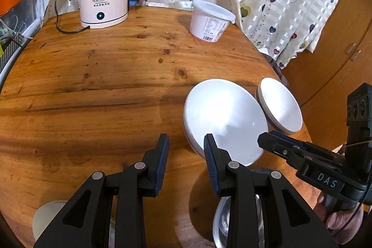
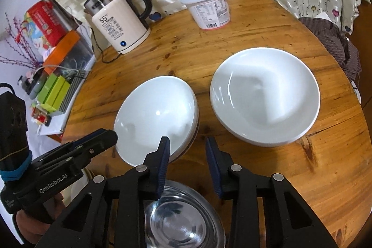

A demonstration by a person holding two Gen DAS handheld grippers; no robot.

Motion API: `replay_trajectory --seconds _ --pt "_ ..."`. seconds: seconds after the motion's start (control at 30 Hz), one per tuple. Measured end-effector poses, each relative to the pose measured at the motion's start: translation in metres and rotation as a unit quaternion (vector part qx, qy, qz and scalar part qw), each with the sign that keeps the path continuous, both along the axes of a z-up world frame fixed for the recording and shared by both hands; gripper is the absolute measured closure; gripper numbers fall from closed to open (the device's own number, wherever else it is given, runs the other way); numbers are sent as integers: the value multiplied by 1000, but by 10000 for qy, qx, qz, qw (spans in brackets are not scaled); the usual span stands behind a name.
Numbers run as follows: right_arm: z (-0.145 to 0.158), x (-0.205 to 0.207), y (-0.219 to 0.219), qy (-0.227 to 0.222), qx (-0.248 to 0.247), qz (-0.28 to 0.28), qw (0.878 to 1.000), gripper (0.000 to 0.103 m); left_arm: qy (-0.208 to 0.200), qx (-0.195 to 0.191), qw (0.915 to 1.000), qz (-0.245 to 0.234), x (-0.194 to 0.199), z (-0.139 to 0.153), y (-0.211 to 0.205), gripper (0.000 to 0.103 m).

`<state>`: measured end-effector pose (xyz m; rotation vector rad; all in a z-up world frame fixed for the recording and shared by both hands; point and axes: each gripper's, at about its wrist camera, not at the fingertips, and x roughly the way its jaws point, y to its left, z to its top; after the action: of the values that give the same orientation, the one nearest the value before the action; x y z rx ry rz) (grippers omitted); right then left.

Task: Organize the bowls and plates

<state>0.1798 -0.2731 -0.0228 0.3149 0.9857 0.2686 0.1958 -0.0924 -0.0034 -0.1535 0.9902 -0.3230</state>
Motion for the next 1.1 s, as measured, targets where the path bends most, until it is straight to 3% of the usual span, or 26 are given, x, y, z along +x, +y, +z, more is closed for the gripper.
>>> replay_trajectory --seconds 0.5,1.1 --pt "-4 8 1 11 71 54 10000 84 18 9 9998 -215 9 -6 -18 71" --pt "9 4 4 -161 -38 83 9998 84 -204 53 9996 -186 0 8 -18 71"
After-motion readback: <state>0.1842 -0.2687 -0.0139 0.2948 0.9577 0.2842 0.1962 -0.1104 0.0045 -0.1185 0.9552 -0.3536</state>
